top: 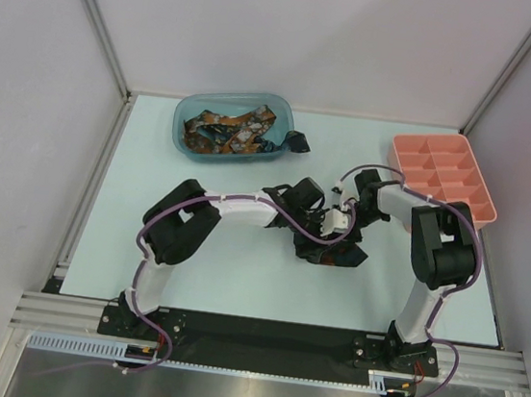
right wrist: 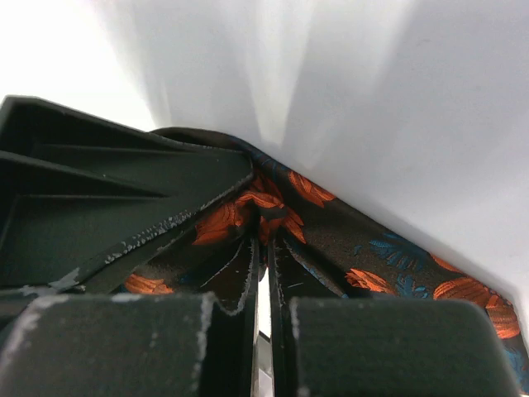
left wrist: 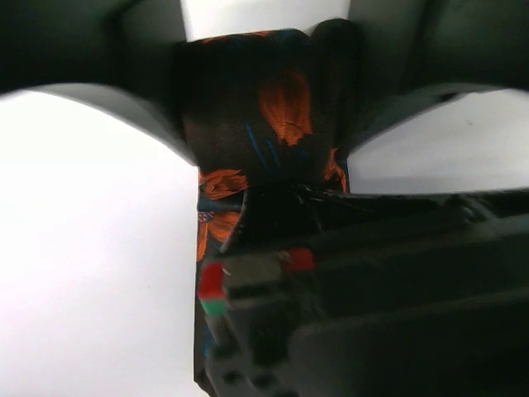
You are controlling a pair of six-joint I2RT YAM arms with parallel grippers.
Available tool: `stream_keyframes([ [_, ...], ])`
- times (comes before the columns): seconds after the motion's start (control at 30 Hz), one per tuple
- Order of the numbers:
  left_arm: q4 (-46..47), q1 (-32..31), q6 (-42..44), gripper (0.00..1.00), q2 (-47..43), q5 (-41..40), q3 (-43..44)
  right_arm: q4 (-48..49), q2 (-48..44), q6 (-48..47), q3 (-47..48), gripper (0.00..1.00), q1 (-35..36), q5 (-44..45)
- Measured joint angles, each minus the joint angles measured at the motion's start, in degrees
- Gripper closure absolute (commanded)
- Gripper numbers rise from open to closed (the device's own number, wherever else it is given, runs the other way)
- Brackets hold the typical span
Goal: Roll the ties
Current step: Roll the tie at the center of the board.
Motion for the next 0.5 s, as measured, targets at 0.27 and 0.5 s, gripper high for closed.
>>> stream_keyframes([
  [0.27, 1.2, -0.6, 4.4, 0.71, -3.1, -3.1, -4.3, 0.3, 0.3, 0.3, 0.2, 0.79, -1.1, -3.8],
  [0.5, -0.4, -0.7, 7.0, 0.67, -6.8, -7.8, -8.1, 0.8, -1.5, 1.0, 1.5, 0.52, -5.5, -8.7],
])
